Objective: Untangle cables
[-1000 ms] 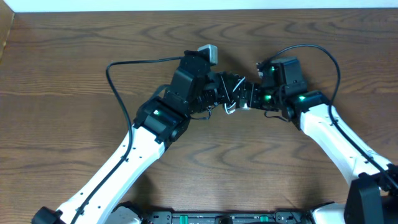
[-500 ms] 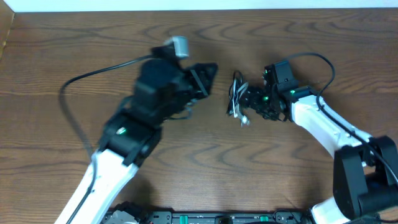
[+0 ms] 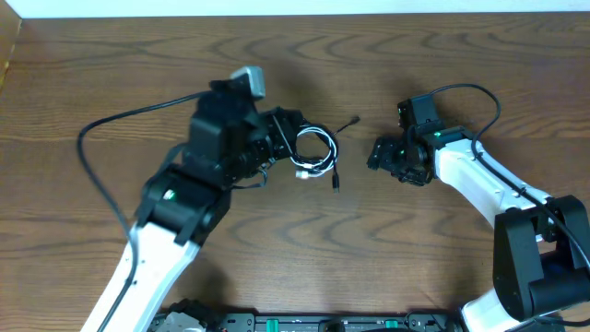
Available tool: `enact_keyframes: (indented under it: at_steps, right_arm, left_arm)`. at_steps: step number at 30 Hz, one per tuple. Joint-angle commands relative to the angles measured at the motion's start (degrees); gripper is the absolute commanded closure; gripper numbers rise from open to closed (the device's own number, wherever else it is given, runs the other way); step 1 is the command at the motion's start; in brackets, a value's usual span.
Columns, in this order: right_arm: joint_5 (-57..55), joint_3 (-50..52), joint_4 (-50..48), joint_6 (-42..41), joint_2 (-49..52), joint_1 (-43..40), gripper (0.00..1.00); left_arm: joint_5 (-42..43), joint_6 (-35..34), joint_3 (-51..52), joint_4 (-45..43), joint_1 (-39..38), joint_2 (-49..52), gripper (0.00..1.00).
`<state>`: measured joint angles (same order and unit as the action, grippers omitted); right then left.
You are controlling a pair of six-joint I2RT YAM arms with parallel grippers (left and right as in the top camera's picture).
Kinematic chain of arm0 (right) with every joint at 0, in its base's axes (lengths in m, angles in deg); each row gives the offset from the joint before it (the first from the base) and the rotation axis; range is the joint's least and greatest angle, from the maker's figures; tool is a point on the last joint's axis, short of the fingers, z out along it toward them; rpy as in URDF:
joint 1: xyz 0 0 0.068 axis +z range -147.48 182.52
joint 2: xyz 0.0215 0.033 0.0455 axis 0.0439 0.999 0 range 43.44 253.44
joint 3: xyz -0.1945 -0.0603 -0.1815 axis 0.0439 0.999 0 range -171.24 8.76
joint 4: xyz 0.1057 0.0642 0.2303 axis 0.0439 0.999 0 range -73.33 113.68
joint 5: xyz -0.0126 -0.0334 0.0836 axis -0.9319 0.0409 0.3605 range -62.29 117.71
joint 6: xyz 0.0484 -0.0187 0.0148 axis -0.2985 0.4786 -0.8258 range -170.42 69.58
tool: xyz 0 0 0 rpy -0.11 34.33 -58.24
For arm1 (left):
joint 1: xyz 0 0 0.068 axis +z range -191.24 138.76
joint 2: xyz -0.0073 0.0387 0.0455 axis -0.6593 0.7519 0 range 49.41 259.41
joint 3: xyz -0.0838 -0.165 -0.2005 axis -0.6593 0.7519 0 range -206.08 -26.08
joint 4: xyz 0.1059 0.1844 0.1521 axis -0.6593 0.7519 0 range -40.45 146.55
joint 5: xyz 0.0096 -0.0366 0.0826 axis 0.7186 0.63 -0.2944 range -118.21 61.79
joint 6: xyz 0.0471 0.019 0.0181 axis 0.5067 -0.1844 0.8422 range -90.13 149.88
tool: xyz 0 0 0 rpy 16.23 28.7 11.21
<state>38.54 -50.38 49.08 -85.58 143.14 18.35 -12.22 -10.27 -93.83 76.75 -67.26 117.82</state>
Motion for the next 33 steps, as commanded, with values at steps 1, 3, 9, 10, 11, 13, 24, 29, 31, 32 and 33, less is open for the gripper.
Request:
enact_keyframes:
  at_steps: [1, 3, 9, 10, 11, 13, 24, 29, 31, 32, 33]
  right_arm:
    - [0.28, 0.0, 0.81, 2.51, -0.31, -0.09, 0.23]
    - [0.26, 0.0, 1.4, 2.51, -0.31, -0.09, 0.23]
    - [0.24, 0.0, 2.14, 3.13, -0.31, -0.09, 0.21]
    - [0.24, 0.0, 2.08, 3.13, -0.31, -0.09, 0.21]
    - [0.24, 0.0, 2.05, 3.13, -0.31, -0.04, 0.21]
    - [0.22, 0.0, 2.08, 3.13, -0.31, -0.04, 0.21]
    - [-0.24, 0.0, 1.97, 4.22, -0.31, 0.0, 0.21]
    - [-0.22, 0.0, 1.73, 4.63, -0.31, 0.0, 0.2]
    - [-0.22, 0.0, 1.68, 5.05, -0.31, 0.0, 0.2]
    - [-0.24, 0.0, 1.68, 5.05, -0.31, 0.0, 0.2]
    - [-0.26, 0.0, 1.68, 5.05, -0.31, 0.0, 0.2]
  left_arm:
    - [-0.9, 7.85, -1.11, 1.33, 0.24, 6.34, 0.93]
    - [-2.75, 8.68, -1.11, 1.46, 0.24, 10.01, 0.91]
    - [-10.1, 15.28, -1.11, -4.22, 0.35, 21.7, 0.62]
    - [-10.1, 17.46, -1.11, -5.79, 0.35, 23.54, 0.6]
    - [-10.1, 19.17, -1.11, -7.23, 0.35, 25.44, 0.58]
    - [-10.4, 20.41, -1.11, -9.35, 0.35, 28.96, 0.57]
    - [-14.56, 18.8, -1.11, -11.56, 4.28, 40.87, 0.57]
    - [-14.53, 18.45, -1.11, -12.41, 4.55, 43.1, 0.57]
    - [-14.53, 18.45, -1.11, -13.11, 4.39, 43.87, 0.57]
    - [-14.56, 18.47, -1.11, -13.46, 4.42, 44.26, 0.57]
    - [-14.53, 18.47, -1.11, -13.86, 4.42, 44.57, 0.57]
